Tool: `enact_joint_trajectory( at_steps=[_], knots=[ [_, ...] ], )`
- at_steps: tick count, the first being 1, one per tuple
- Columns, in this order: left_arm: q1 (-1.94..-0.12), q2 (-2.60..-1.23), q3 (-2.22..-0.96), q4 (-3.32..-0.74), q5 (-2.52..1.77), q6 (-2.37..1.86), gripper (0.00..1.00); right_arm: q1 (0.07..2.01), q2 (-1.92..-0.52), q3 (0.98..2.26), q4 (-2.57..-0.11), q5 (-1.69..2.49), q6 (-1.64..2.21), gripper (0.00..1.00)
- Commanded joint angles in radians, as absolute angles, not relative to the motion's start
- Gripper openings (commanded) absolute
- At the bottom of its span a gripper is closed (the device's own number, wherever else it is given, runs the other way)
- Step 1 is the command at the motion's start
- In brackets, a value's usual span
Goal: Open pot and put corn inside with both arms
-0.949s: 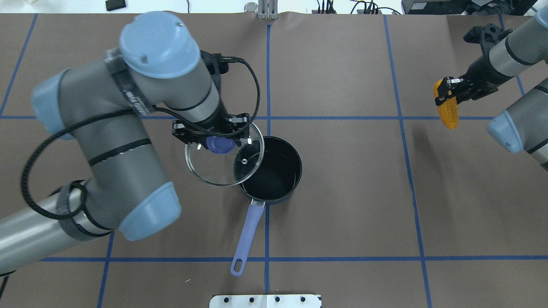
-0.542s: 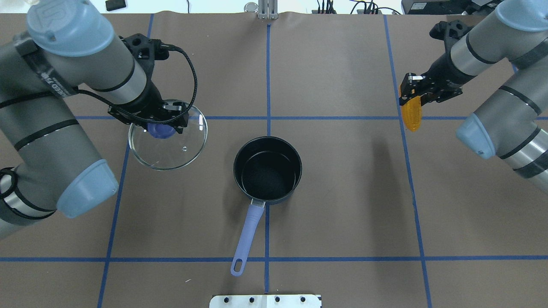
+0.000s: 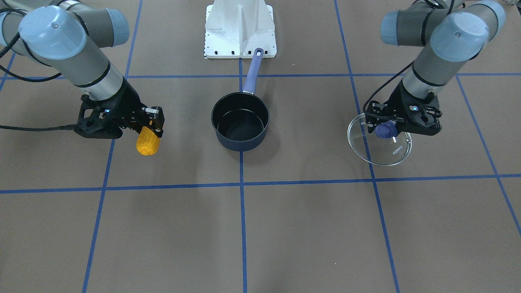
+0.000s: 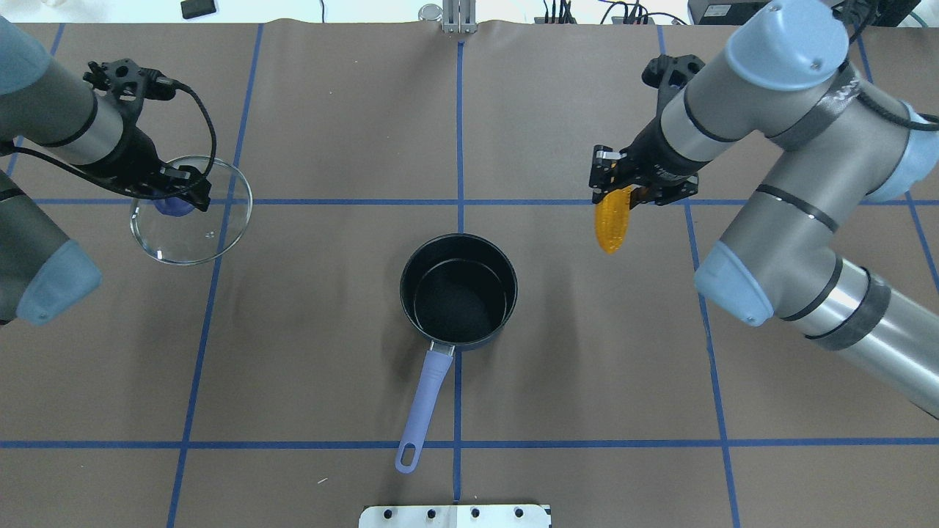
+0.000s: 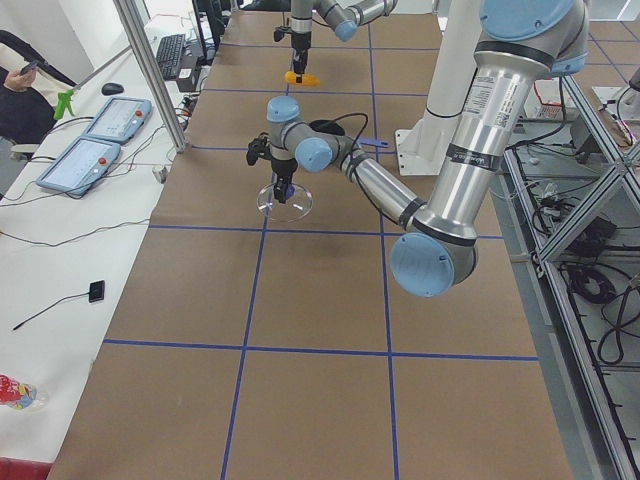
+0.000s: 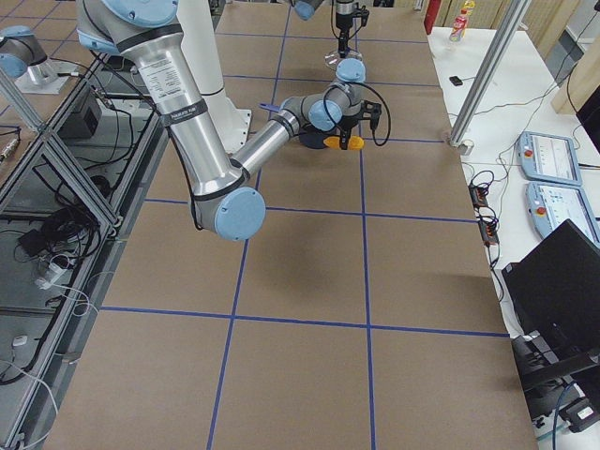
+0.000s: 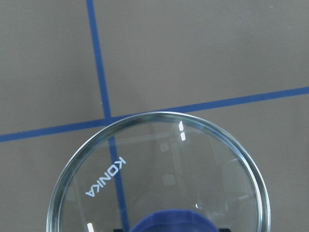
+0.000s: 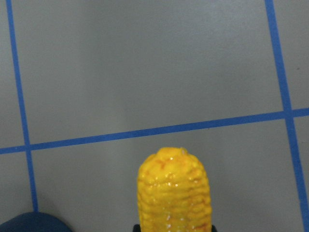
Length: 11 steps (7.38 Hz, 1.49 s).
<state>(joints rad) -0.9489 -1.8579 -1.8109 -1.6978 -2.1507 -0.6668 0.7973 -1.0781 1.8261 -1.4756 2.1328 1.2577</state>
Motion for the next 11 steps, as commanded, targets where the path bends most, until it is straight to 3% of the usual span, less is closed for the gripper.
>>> enact_joint_trajectory(
  at_steps=[1,3,7,11],
  knots=[
    [-1.027,-1.781,-1.668,-1.897,-2.215,-0.556,0.51,0.682,-0.997,1.851,-1.546,2.025,1.394,0.00],
    [-1.049,-1.673,-1.643,-2.026,-2.240,-0.511,0.51,0.591,-0.968,1.925,-1.647,1.944,1.414,0.00],
    [-1.051,-1.494,-1.646,-2.206,-2.237,-0.511,0.52,0.482,-0.891,1.916,-1.704,1.841,1.451,0.00],
    [-1.049,-1.460,-1.651,-2.244,-2.229,-0.525,0.53,0.457,-0.850,1.809,-1.694,1.818,1.434,0.00]
  ],
)
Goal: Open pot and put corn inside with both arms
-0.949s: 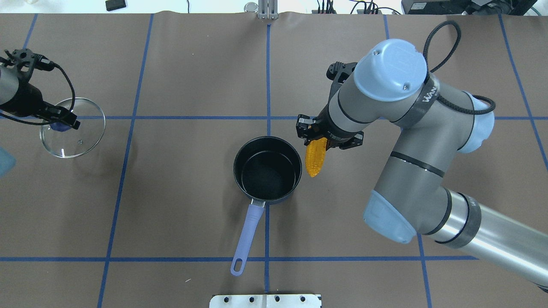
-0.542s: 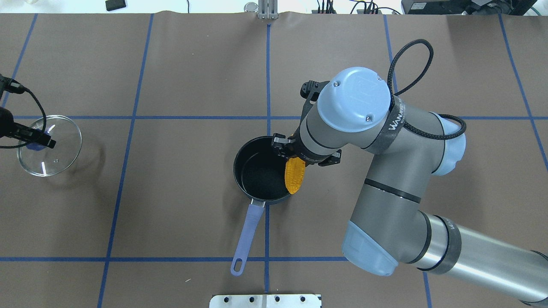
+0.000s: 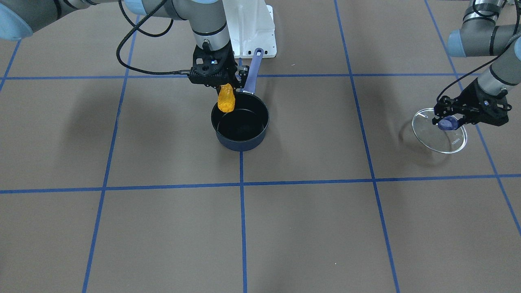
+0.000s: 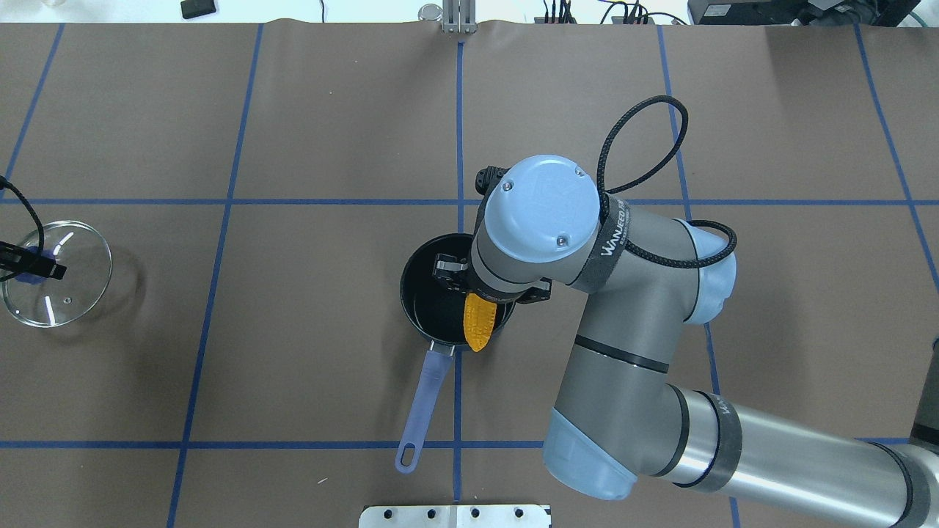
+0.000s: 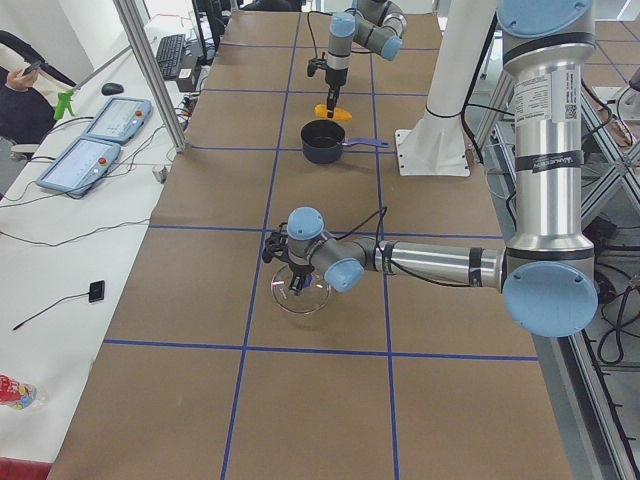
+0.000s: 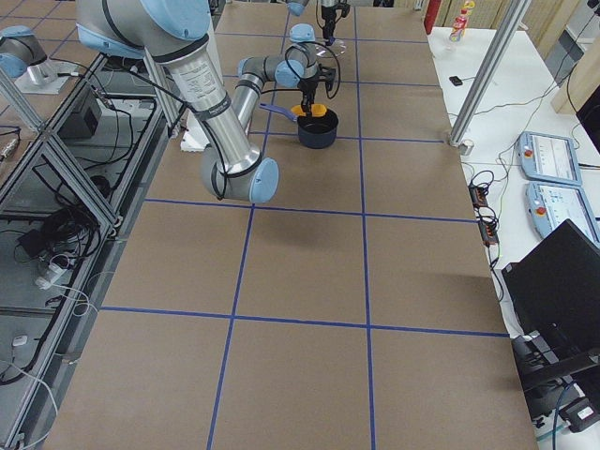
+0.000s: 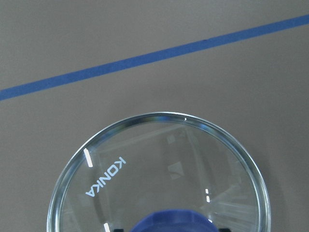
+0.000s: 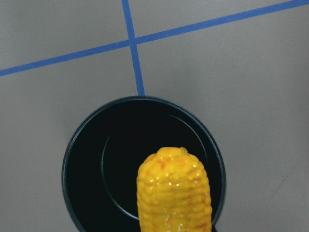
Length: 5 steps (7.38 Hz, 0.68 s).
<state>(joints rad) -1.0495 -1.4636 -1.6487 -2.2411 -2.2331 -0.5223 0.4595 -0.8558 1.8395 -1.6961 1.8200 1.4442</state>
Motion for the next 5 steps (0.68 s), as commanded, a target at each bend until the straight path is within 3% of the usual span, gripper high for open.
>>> enact_joint_trajectory(
  at_steps=[1,5],
  knots=[
    [-1.049,-1.460,-1.652,-2.244,-2.229,-0.526,0.53,0.457,-0.850,1.780,-1.674,1.816,1.433,0.00],
    [-1.046,-1.447,-1.658,-2.256,-2.229,-0.528,0.54,0.459,-0.798,1.663,-1.591,1.809,1.434,0.00]
  ],
)
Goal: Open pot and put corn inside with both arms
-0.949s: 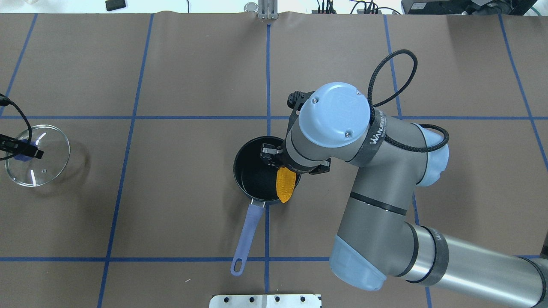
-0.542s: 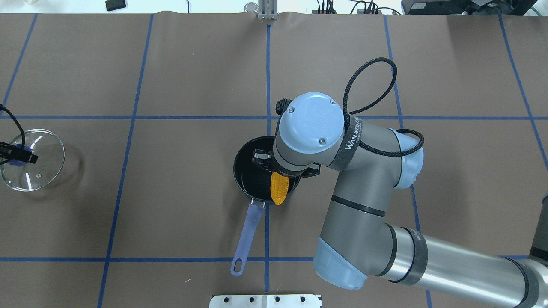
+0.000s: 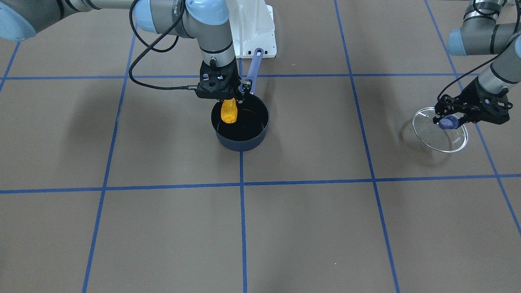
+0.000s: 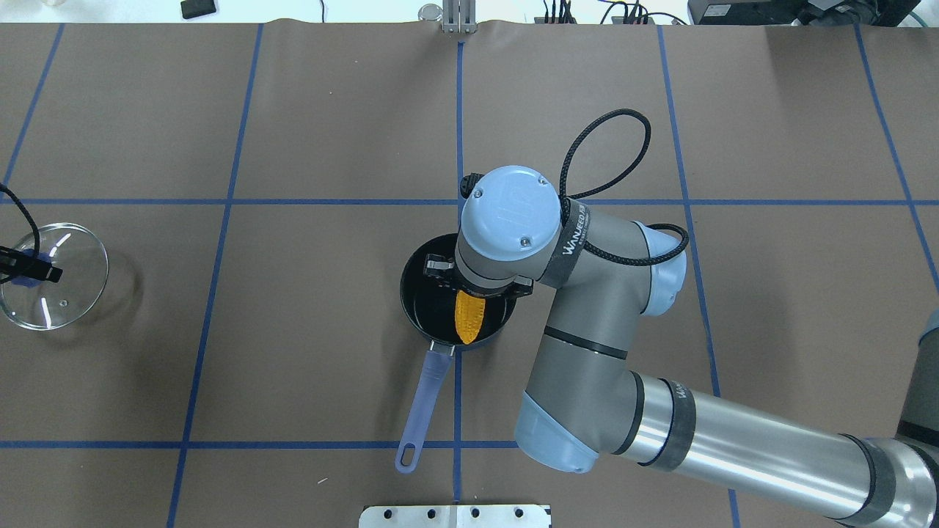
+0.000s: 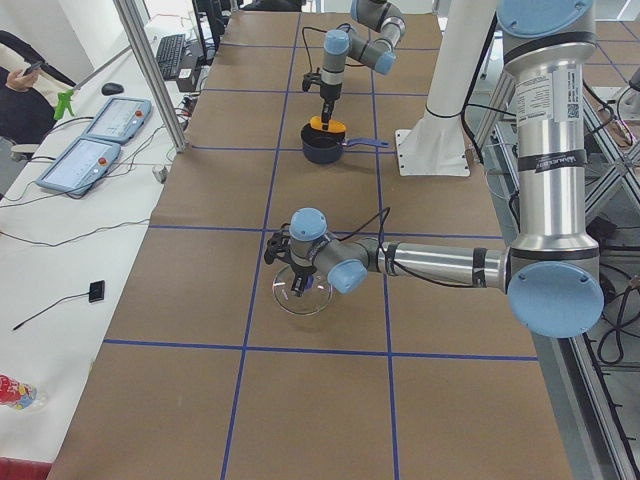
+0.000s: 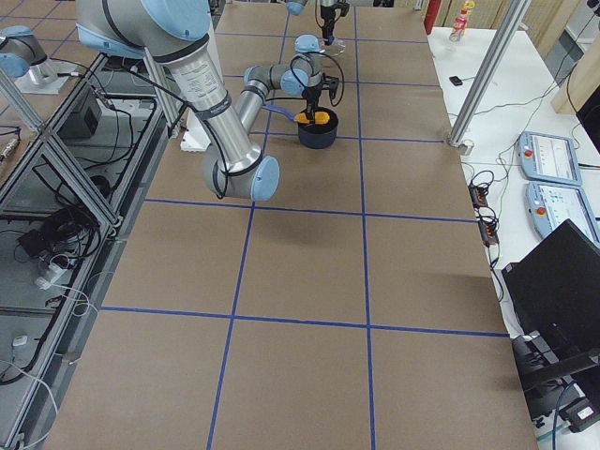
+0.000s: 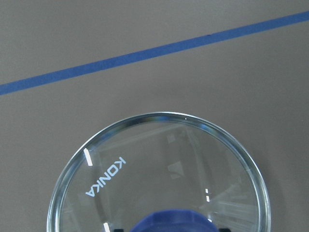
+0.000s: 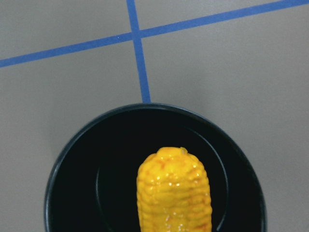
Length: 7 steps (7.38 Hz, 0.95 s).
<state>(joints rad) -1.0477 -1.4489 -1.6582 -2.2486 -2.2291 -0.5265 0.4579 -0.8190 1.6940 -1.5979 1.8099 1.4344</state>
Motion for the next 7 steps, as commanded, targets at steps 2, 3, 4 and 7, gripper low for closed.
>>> enact_joint_trajectory(
  at_steps=[2,3,4,7],
  knots=[
    [-1.045,-1.447,-1.660,-2.256,-2.229,-0.532,0.54,0.462,-0.785,1.649,-1.591,1.796,1.434,0.00],
    [-1.045,-1.447,-1.660,-2.256,-2.229,-0.532,0.54,0.465,-0.782,1.648,-1.591,1.795,1.434,0.61],
    [-1.042,-1.447,-1.657,-2.256,-2.229,-0.532,0.56,0.474,-0.767,1.647,-1.591,1.780,1.415,1.00],
    [-1.037,-1.457,-1.644,-2.252,-2.227,-0.531,0.56,0.515,-0.765,1.649,-1.592,1.786,1.371,1.00]
  ],
)
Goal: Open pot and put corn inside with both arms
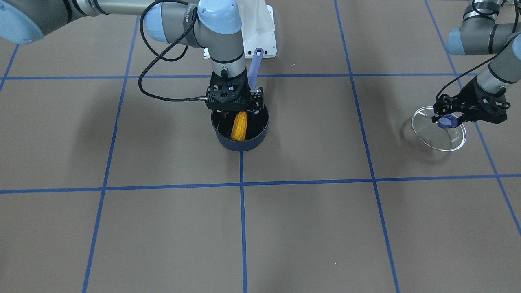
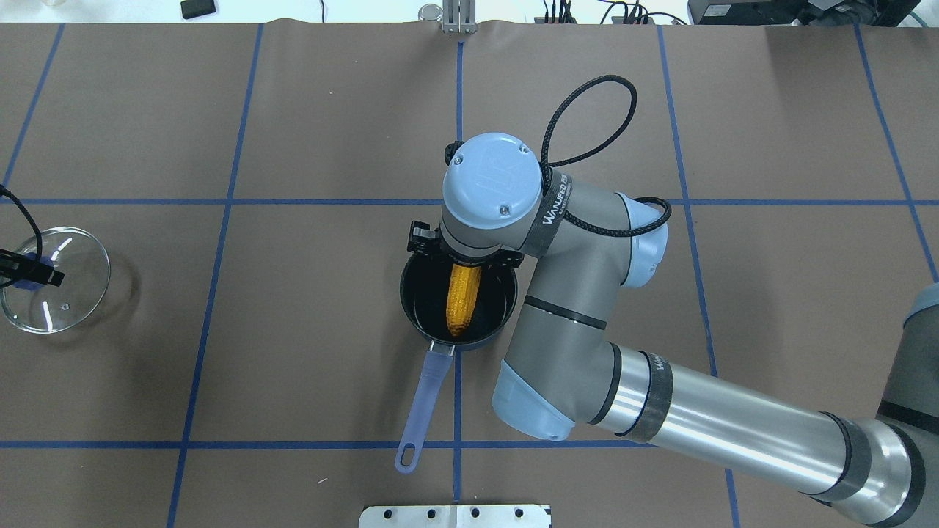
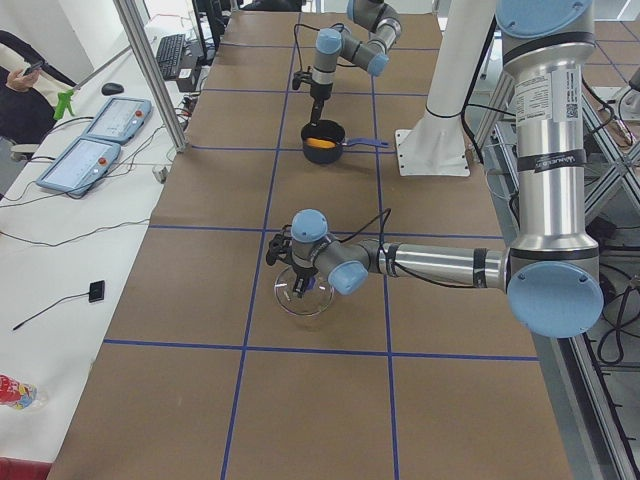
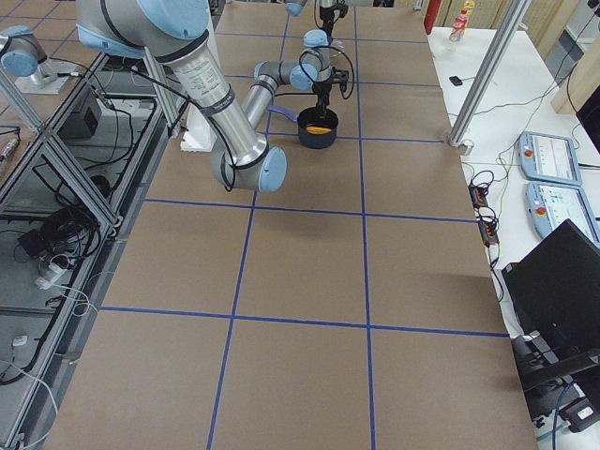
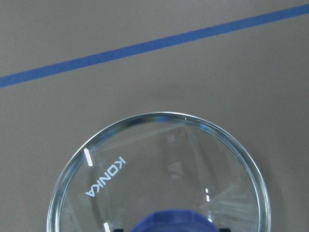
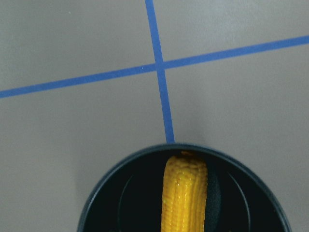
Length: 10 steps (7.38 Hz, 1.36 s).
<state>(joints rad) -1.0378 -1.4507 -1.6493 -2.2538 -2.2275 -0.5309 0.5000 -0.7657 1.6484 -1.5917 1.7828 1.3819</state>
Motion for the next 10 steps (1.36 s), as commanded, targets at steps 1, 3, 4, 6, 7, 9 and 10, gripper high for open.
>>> enact_joint_trajectory(
  at_steps=[1,3,4,6,7,9,10],
  knots=[
    [-1.032,-1.459,-1.644,-2.249,-2.227,-0.531,0.56,0.521,-0.764,1.649,-1.592,1.787,1.365,1.00],
    [-1.029,-1.474,-1.623,-2.249,-2.223,-0.531,0.56,0.535,-0.764,1.651,-1.591,1.798,1.364,1.00],
    [-1.026,-1.485,-1.606,-2.250,-2.223,-0.529,0.56,0.538,-0.762,1.651,-1.592,1.804,1.350,1.00],
    [-1.025,-1.493,-1.601,-2.250,-2.223,-0.529,0.62,0.541,-0.764,1.652,-1.591,1.807,1.348,1.00],
    [-1.025,-1.493,-1.601,-2.250,-2.223,-0.529,0.72,0.545,-0.764,1.652,-1.592,1.807,1.348,1.00],
    [-1.022,-1.493,-1.594,-2.250,-2.221,-0.526,0.75,0.546,-0.765,1.654,-1.592,1.809,1.347,1.00],
    [-1.022,-1.493,-1.594,-2.252,-2.221,-0.526,0.76,0.546,-0.767,1.655,-1.591,1.809,1.347,1.00]
  ],
)
